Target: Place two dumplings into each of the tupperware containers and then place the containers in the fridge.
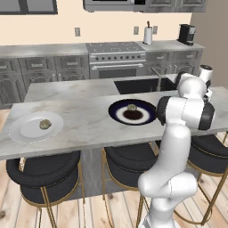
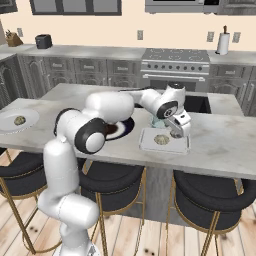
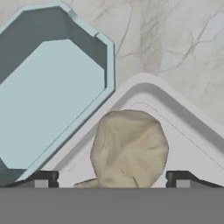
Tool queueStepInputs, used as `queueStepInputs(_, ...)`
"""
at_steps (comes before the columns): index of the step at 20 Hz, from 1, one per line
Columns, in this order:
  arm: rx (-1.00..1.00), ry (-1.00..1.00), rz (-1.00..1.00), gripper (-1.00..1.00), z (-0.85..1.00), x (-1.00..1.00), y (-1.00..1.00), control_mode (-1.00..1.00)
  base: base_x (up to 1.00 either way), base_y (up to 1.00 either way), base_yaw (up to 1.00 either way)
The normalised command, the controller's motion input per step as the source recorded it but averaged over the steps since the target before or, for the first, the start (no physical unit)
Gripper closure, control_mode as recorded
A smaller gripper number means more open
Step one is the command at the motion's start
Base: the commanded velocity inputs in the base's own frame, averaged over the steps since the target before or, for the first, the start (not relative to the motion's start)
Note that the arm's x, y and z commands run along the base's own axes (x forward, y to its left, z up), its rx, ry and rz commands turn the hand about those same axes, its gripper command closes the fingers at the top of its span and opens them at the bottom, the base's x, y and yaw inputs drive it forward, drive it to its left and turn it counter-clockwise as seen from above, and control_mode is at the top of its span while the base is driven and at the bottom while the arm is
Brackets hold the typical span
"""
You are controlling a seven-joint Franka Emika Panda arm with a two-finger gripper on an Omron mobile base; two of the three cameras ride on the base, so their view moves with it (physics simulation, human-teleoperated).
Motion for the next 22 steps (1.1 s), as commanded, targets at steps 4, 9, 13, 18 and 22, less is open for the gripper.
queueStepInputs(4,-0.01,-0.13,0.00,-1.00,0.44,-0.83,0.00,-1.00,0.00,0.00,0.00)
queueStepInputs(9,0.00,-0.13,0.00,-1.00,0.42,-1.00,0.00,-1.00,0.00,0.00,0.00)
queueStepInputs(13,0.00,0.01,0.00,-1.00,0.06,-0.84,0.23,-1.00,0.00,0.00,0.00)
queueStepInputs(18,0.00,0.07,0.00,-1.00,-0.01,-0.18,0.53,-1.00,0.00,0.00,0.00)
queueStepInputs(22,0.01,0.07,-0.11,-1.00,-0.03,0.13,0.34,-1.00,0.00,0.00,0.00)
